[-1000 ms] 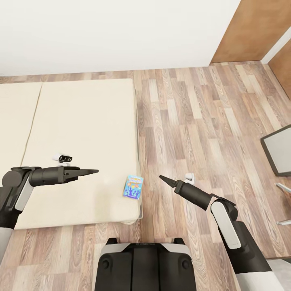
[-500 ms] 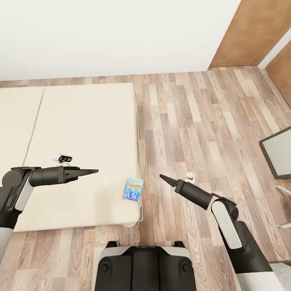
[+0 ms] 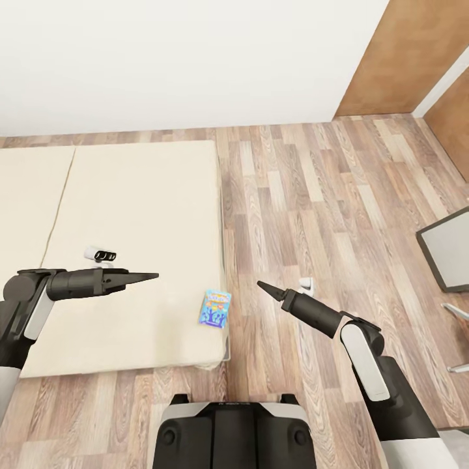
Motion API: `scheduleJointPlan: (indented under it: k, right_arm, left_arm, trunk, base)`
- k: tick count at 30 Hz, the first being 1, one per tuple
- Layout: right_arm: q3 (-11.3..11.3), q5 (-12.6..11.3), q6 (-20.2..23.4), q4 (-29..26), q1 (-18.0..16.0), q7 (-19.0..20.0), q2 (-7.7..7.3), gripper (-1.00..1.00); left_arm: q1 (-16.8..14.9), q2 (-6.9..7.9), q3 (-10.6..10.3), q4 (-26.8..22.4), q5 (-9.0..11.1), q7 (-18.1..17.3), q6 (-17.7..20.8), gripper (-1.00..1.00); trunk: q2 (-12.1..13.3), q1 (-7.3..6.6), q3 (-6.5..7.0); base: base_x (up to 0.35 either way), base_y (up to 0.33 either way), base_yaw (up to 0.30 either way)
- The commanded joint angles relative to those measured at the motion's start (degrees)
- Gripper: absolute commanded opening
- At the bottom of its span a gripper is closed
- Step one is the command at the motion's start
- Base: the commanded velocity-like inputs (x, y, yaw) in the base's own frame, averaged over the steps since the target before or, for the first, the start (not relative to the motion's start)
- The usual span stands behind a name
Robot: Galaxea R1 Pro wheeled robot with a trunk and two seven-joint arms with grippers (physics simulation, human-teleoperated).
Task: Put all the toys in the child's room - the three board games (two on the bed and one on the table), the two jigsaw puzzles on the table, and the tennis ball on the table - inside the toy box on the table in the child's room.
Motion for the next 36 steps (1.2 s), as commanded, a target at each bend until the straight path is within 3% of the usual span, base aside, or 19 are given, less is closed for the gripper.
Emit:
scheduleJointPlan:
  k: [1,36]
  right_arm:
    - [0.03,-0.23,0.27,-0.03,-0.03,-0.06,-0.03,1.00]
    - [0.14,-0.32,-1.92,-0.04,-0.03,0.00,-0.03,1.00]
  left_arm:
    - [-0.02,0.02,-0.02,-0.01,-0.01,-0.20,0.61,1.00]
    - [0.07,-0.27,-0.06,-0.01,-0.10,-0.20,0.33,1.00]
  trunk:
    - [-0.08,0.04,0.03]
    - [-0.08,0.04,3.35]
  base:
    - [0.000,0.000,0.000]
    - [0.000,0.000,0.000]
